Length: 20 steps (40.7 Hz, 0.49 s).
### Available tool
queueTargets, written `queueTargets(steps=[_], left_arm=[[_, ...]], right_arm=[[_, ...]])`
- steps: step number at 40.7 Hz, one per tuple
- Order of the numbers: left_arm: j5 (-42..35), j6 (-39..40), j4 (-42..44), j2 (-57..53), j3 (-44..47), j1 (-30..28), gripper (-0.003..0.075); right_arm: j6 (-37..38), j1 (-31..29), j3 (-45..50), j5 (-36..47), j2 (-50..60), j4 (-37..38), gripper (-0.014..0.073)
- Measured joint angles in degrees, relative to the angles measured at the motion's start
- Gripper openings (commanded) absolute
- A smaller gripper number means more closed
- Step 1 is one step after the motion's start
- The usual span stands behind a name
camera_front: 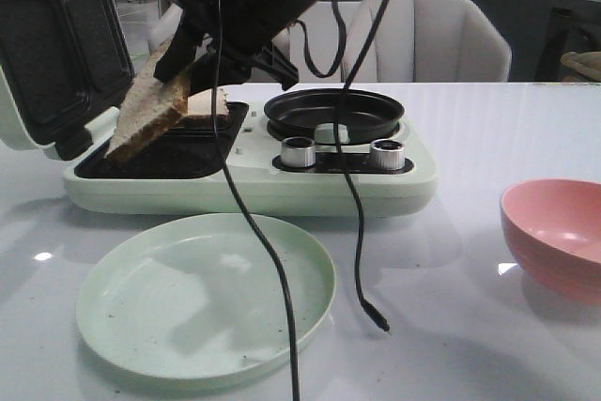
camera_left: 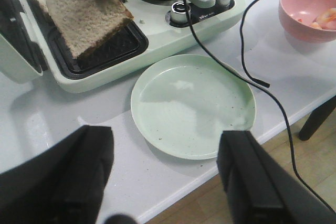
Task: Make breakfast with bread and shrimp
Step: 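Place the bread on the nearer waffle plate and open the right gripper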
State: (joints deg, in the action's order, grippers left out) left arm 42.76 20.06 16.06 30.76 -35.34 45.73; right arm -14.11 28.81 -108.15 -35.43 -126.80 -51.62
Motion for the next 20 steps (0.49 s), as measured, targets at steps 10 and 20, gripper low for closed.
queueTargets(steps=[10, 20], left_arm=[[0.0, 0.0, 0.0, 0.0, 0.0, 0.08, 0.0476], [0.0, 0.0, 0.0, 0.0, 0.0, 0.08, 0.0476]], right_arm=[[0.0, 0.0, -1.74, -2.71, -2.54, -0.11, 0.0421], [2.06, 0.0, -1.84, -4.66, -0.16, 7.68, 0.042]])
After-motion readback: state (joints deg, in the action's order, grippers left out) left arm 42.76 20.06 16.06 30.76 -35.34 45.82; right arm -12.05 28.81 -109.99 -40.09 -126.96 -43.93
